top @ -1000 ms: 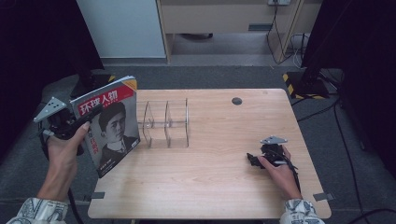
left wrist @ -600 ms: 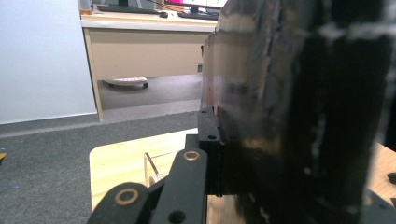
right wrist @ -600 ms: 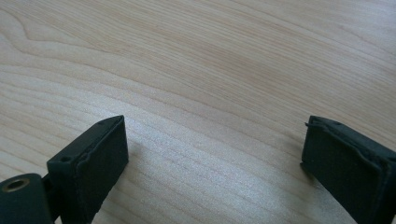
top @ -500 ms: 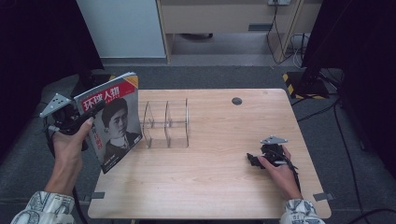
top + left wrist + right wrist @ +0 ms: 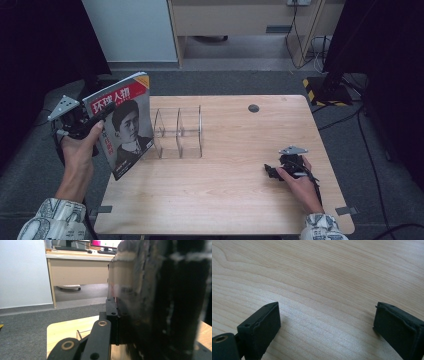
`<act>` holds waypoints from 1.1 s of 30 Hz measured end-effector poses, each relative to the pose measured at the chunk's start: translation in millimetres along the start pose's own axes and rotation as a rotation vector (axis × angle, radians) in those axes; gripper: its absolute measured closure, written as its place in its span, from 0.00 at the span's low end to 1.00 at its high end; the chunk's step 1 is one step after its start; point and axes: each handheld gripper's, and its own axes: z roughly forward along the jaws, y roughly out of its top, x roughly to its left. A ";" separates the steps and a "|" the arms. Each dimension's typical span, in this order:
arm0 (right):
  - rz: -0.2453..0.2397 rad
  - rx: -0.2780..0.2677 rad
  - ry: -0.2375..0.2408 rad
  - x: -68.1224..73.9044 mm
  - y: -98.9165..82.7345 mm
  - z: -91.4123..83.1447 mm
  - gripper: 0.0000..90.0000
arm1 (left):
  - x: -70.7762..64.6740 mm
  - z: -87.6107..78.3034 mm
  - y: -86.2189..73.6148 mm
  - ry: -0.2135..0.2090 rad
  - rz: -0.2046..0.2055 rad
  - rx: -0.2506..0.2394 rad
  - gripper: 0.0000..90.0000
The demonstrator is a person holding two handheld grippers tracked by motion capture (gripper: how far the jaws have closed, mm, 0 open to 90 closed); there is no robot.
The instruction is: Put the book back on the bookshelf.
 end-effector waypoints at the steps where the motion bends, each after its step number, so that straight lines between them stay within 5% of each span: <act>1: 0.000 0.000 0.000 0.0 0.0 0.0 0.08 | -0.5 1.1 0.2 0.003 0.001 0.000 0.96; 20: -0.004 -0.001 0.000 -0.3 -0.1 0.0 0.08 | -7.2 7.9 6.8 0.004 0.025 -0.008 0.96; 33: -0.002 0.000 0.001 -0.3 -0.1 -0.1 0.08 | 0.1 16.6 4.6 0.032 0.019 -0.019 0.96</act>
